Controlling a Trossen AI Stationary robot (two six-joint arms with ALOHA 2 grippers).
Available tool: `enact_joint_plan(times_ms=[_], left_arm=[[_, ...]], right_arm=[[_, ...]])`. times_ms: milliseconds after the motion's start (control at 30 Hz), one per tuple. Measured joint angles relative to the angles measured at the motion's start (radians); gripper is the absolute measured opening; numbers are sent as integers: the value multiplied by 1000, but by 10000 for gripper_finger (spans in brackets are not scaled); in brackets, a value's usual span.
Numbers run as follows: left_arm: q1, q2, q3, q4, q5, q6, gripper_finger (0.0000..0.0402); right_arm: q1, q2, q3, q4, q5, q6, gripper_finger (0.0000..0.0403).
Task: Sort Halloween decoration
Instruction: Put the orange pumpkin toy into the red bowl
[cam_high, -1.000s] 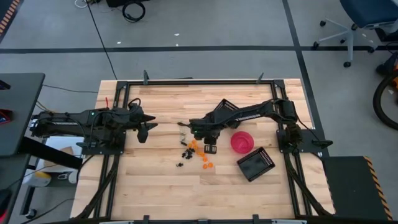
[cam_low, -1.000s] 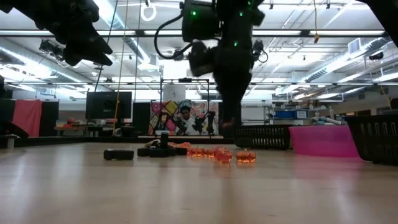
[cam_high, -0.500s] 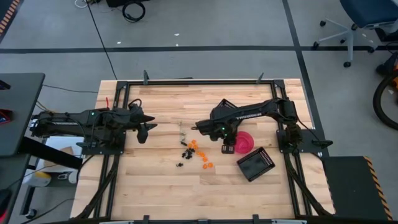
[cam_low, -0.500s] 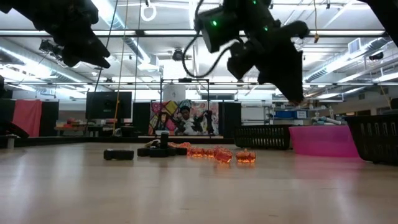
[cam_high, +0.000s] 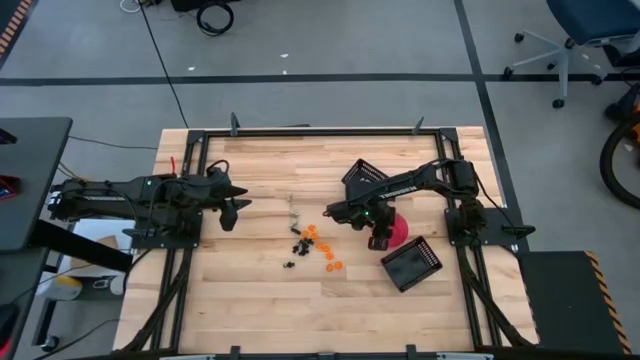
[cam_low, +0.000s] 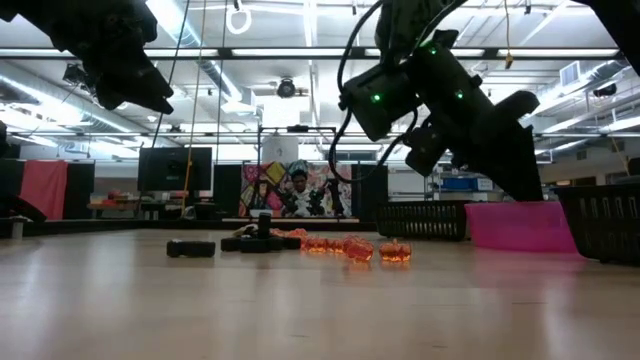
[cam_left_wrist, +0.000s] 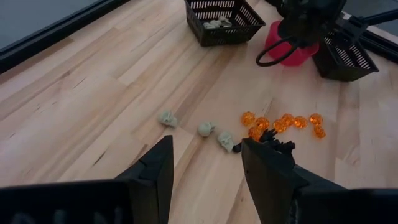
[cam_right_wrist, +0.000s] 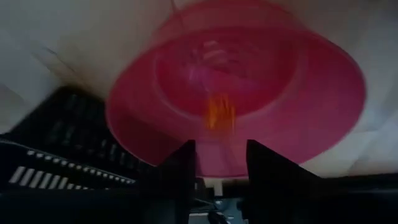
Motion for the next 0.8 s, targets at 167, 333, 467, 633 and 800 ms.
enact_joint_plan(times_ms=[167, 333, 467, 633, 800], left_arm=[[0, 0, 0, 9, -1, 0, 162], [0, 0, 0, 10, -2, 0, 162], [0, 0, 0, 10, -4, 0, 162], [0, 0, 0, 10, -4, 0, 162], [0, 0, 0, 10, -4, 0, 162]], right_arm=[[0, 0, 0, 28, -12, -1, 185], [0, 0, 54, -28, -38, 8, 200], [16, 0, 176, -27, 1, 3, 198], [39, 0, 314, 168, 91, 14, 196], [38, -1, 319, 450, 132, 35, 196]])
